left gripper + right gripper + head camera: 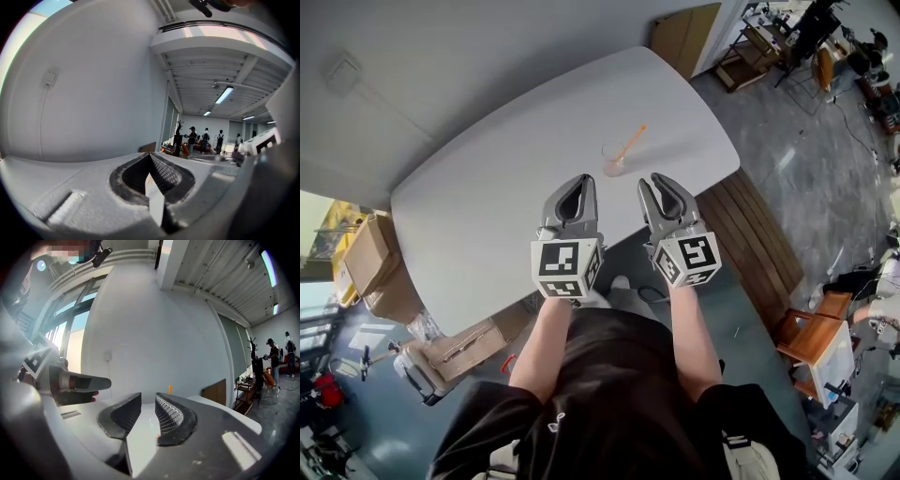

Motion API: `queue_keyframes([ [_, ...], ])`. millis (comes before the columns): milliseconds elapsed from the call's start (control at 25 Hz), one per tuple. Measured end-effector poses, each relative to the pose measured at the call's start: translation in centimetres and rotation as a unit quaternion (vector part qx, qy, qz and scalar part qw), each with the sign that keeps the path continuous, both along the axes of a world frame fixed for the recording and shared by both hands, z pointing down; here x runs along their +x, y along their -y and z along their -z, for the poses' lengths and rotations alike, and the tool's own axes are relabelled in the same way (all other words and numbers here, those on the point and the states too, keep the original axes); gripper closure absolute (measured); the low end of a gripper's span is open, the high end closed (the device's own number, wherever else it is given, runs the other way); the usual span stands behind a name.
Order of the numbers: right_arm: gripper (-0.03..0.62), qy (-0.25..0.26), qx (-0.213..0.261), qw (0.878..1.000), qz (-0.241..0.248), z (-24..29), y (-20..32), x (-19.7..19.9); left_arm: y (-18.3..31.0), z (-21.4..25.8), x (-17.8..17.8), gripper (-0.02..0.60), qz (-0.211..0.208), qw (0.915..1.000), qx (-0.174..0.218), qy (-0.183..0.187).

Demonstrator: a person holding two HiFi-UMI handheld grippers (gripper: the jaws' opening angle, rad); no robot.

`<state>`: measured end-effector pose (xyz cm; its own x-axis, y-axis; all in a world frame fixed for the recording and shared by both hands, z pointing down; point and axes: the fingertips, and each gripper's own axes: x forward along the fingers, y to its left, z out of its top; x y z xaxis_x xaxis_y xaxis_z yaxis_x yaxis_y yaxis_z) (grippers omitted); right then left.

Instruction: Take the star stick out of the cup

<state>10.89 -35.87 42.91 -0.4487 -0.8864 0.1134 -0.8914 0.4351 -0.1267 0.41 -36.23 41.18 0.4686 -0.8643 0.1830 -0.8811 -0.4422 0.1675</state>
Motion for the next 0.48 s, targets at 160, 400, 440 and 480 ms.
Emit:
queue_keyframes([
  [160, 0.468, 0.002, -0.008, 1.0, 0.005, -1.2, 1.8, -0.1, 1.0, 0.2, -0.3, 0.581, 0.007, 1.0, 0.0, 0.005],
  [400, 0.457, -0.005, -0.02, 0.999, 0.026, -3.5, 4.7, -1.0, 2.0, 0.1, -1.0, 0.582, 0.017, 0.9998, -0.004, 0.01],
  [440, 0.454, -0.003, -0.024, 0.999, 0.026, -3.9, 5.2, -0.9, 2.0, 0.0, -1.2, 0.581, 0.018, 0.9998, -0.005, 0.011],
  [480, 0.453, -0.002, -0.028, 0.999, 0.025, -4.2, 5.7, -0.9, 2.1, 0.0, -1.3, 0.581, 0.02, 0.9997, -0.006, 0.011],
])
